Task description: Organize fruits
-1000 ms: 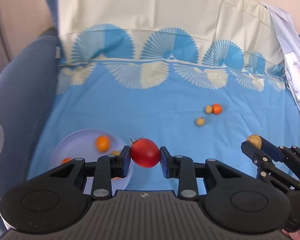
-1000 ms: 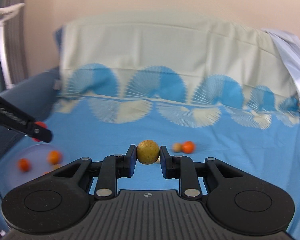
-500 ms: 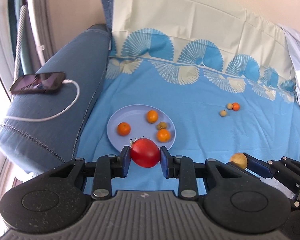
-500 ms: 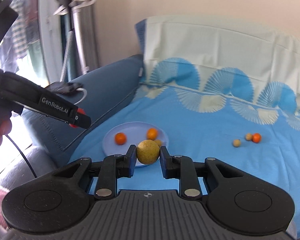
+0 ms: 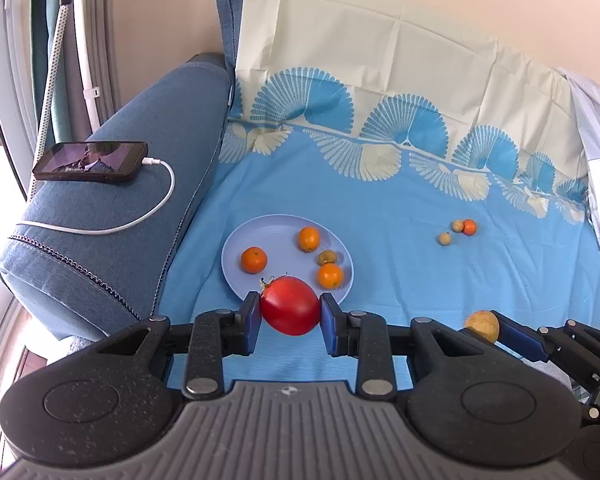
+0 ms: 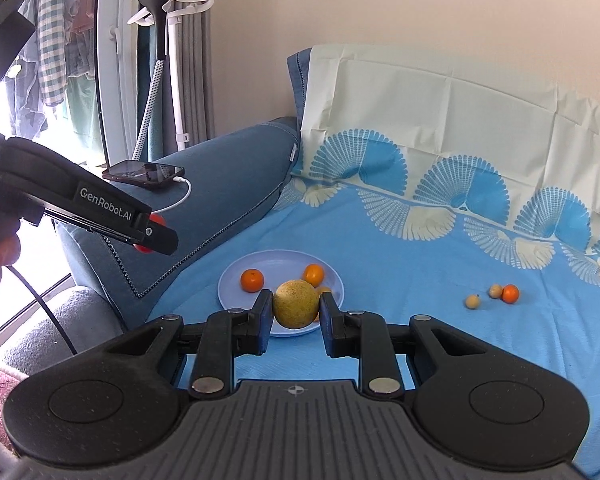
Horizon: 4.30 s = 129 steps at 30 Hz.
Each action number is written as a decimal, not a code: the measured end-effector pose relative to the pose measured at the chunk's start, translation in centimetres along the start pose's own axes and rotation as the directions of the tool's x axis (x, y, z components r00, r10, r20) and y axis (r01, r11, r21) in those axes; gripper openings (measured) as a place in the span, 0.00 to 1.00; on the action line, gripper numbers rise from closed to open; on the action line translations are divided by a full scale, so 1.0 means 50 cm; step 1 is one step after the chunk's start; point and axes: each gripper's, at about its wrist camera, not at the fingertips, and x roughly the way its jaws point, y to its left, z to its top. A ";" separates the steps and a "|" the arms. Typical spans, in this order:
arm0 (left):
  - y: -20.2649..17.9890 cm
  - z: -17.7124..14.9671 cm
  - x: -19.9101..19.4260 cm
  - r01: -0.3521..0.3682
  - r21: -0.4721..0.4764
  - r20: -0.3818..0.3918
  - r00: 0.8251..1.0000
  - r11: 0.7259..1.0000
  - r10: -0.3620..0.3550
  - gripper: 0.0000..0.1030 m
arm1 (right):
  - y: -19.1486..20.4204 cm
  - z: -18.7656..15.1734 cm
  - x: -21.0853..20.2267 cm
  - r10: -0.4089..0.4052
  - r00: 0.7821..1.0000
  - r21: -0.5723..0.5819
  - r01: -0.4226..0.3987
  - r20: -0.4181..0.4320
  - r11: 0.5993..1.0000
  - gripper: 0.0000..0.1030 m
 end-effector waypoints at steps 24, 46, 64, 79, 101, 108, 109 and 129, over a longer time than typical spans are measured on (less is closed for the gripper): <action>0.008 0.015 0.073 -0.026 -0.007 -0.078 0.997 1.000 0.025 0.34 | -0.006 -0.004 0.043 0.009 0.998 0.017 -0.008 -0.062 1.000 0.25; 0.052 0.100 0.251 -0.097 -0.027 -0.182 0.979 0.995 0.091 0.34 | -0.030 0.019 0.215 0.054 0.987 0.031 -0.049 -0.154 0.998 0.25; 0.073 0.160 0.444 -0.152 -0.010 -0.245 0.959 0.988 0.145 0.34 | -0.024 0.029 0.446 0.072 0.970 -0.012 -0.077 -0.232 0.997 0.25; 0.084 0.175 0.482 -0.171 -0.013 -0.196 0.967 0.985 0.165 1.00 | -0.003 0.030 0.526 0.076 0.967 -0.119 -0.108 -0.244 0.987 0.61; 0.014 0.017 0.149 -0.129 -0.004 -0.159 0.979 0.992 0.127 1.00 | -0.005 0.015 0.197 -0.038 0.988 0.022 0.042 -0.150 0.999 0.99; 0.011 0.009 0.085 -0.179 -0.017 -0.114 0.978 0.984 0.176 1.00 | -0.003 0.021 0.139 -0.049 0.990 0.074 0.059 -0.130 0.996 0.99; 0.011 0.007 0.078 -0.177 -0.016 -0.113 0.978 0.984 0.174 1.00 | -0.003 0.022 0.134 -0.050 0.990 0.082 0.061 -0.133 0.995 0.99; -0.034 -0.008 -0.006 -0.183 0.045 -0.034 0.982 0.982 0.184 1.00 | -0.015 0.015 0.038 -0.041 0.997 0.159 0.051 -0.061 0.986 0.99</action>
